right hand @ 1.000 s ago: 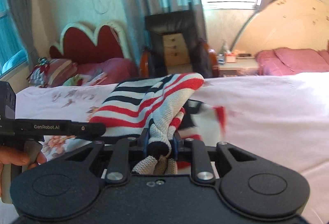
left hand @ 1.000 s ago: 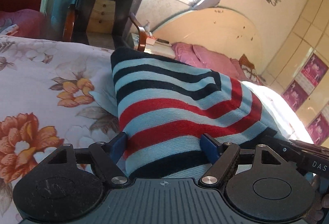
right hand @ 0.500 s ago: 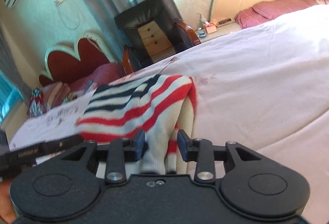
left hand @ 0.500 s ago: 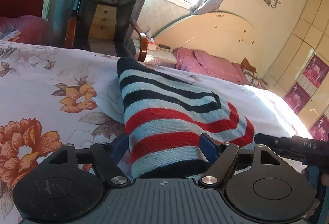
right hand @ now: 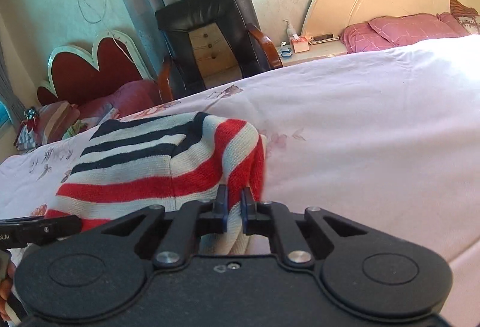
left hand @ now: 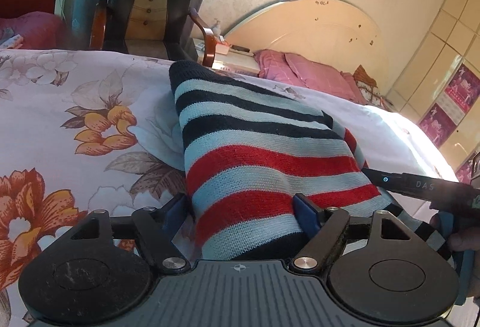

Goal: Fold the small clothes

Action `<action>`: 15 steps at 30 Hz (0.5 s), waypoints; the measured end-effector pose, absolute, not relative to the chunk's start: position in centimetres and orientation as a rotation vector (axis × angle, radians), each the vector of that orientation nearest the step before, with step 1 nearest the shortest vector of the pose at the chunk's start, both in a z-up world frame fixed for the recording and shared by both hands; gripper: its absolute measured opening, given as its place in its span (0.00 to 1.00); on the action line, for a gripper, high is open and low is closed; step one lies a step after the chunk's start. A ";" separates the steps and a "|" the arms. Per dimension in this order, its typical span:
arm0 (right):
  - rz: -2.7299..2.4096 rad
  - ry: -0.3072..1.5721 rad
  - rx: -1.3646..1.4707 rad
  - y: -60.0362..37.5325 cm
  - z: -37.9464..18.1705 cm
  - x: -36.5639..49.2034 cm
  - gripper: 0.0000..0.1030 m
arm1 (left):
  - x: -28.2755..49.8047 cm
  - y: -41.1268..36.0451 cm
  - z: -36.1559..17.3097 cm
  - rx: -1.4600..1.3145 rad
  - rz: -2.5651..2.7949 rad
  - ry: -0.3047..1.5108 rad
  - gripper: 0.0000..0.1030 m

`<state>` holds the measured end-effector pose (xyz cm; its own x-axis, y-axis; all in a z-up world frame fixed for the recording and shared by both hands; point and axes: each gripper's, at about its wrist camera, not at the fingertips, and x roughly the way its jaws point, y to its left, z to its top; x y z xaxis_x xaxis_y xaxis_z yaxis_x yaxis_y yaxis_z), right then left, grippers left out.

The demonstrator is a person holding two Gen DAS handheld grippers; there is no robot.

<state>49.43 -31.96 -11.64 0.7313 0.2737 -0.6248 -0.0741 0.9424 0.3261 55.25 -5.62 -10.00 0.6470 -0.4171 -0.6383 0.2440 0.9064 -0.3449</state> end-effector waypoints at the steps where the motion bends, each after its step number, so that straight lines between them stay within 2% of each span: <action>1: 0.190 0.742 0.321 -32.3 -11.1 49.2 0.14 | 54.8 -5.5 -9.5 -0.226 -0.379 0.769 0.74; 2: 0.188 0.740 0.351 -32.7 -10.4 48.8 0.20 | 54.1 -5.4 -8.9 -0.207 -0.384 0.745 0.74; 3: 0.187 0.716 0.373 -33.1 -9.5 47.8 0.20 | 53.2 -5.2 -8.3 -0.195 -0.399 0.726 0.74; 5: 0.234 0.681 0.401 -33.8 -7.8 45.4 0.15 | 51.3 -4.8 -7.2 -0.196 -0.436 0.699 0.74; 6: 0.256 0.685 0.400 -34.0 -7.2 44.2 0.15 | 50.4 -4.6 -7.0 -0.194 -0.445 0.695 0.74; 9: 0.273 0.688 0.381 -34.1 -6.2 40.4 0.25 | 47.1 -3.8 -6.3 -0.199 -0.448 0.682 0.74; 12: 0.298 0.710 0.395 -33.9 -6.3 37.5 0.28 | 45.1 -3.6 -6.9 -0.211 -0.445 0.703 0.74; 13: 0.300 0.720 0.397 -33.8 -6.6 37.0 0.27 | 44.8 -3.6 -7.4 -0.216 -0.445 0.715 0.74; 14: 0.301 0.733 0.396 -33.5 -7.0 36.8 0.22 | 44.8 -3.8 -8.0 -0.216 -0.432 0.739 0.74; 15: 0.295 0.748 0.400 -33.2 -7.5 36.8 0.10 | 44.9 -3.9 -8.5 -0.200 -0.416 0.755 0.74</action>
<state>36.79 -33.20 -7.50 0.6976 0.3969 -0.5966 -0.1174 0.8846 0.4513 44.90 -3.89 -8.45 0.6522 -0.4346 -0.6211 0.2930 0.9002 -0.3222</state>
